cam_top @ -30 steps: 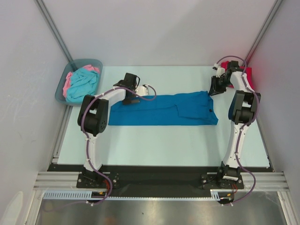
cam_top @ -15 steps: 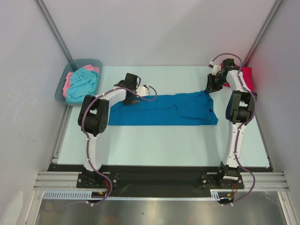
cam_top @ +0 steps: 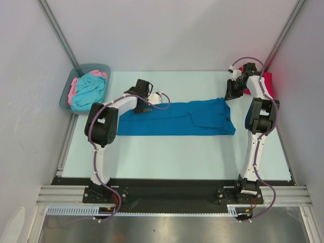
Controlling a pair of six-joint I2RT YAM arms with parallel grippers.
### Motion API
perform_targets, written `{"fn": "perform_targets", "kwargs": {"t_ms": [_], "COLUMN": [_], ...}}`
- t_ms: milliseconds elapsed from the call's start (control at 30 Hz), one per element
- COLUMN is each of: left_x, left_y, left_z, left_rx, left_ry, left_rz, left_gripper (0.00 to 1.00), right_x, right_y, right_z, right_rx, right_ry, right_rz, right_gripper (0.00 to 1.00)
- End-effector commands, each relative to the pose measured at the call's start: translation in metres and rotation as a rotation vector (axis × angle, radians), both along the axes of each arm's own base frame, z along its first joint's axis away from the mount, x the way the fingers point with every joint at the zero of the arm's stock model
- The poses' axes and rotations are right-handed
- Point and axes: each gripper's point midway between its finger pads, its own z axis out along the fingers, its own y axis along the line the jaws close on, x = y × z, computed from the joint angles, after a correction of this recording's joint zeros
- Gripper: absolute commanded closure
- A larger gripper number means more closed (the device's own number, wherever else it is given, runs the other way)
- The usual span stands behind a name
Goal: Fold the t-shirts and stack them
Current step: Fold the tshirt
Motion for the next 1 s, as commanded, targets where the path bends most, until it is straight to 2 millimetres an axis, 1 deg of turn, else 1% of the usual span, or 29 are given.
{"fn": "perform_targets", "kwargs": {"t_ms": [0,100,200,333,400,467,567,800,967], "left_x": [0.01,0.012,0.013,0.013,0.013,0.013,0.013,0.013,0.013], "left_y": [-0.01,-0.01,-0.012,-0.012,-0.011,-0.012,-0.013,-0.013,-0.015], "left_z": [0.012,0.013,0.015,0.014,0.014,0.014,0.015,0.015,0.013], "left_rx": [-0.027,-0.026,-0.031,-0.03,-0.026,-0.029,-0.03,-0.032,-0.034], "left_ry": [-0.046,-0.051,-0.055,-0.053,-0.052,-0.052,-0.055,-0.055,-0.052], "left_rz": [0.009,0.009,0.008,0.007,0.006,0.007,0.008,0.008,0.006], "left_gripper": [0.0,0.0,0.0,0.0,0.0,0.0,0.0,0.0,0.0], "right_x": [0.012,0.012,0.01,0.008,0.006,0.004,0.003,0.004,0.0], "right_y": [0.004,0.013,0.018,0.023,0.027,0.029,0.032,0.03,0.026], "right_z": [0.071,0.075,0.072,0.063,0.057,0.046,0.041,0.041,0.032], "right_rx": [-0.014,-0.009,-0.01,0.006,0.009,0.009,0.006,-0.015,-0.025], "right_ry": [-0.156,-0.161,-0.153,-0.13,-0.115,-0.092,-0.083,-0.087,-0.067], "right_rz": [0.011,0.029,0.04,0.049,0.057,0.063,0.069,0.071,0.067], "right_gripper": [0.8,0.8,0.75,0.74,0.73,0.73,0.73,0.72,0.71]}}
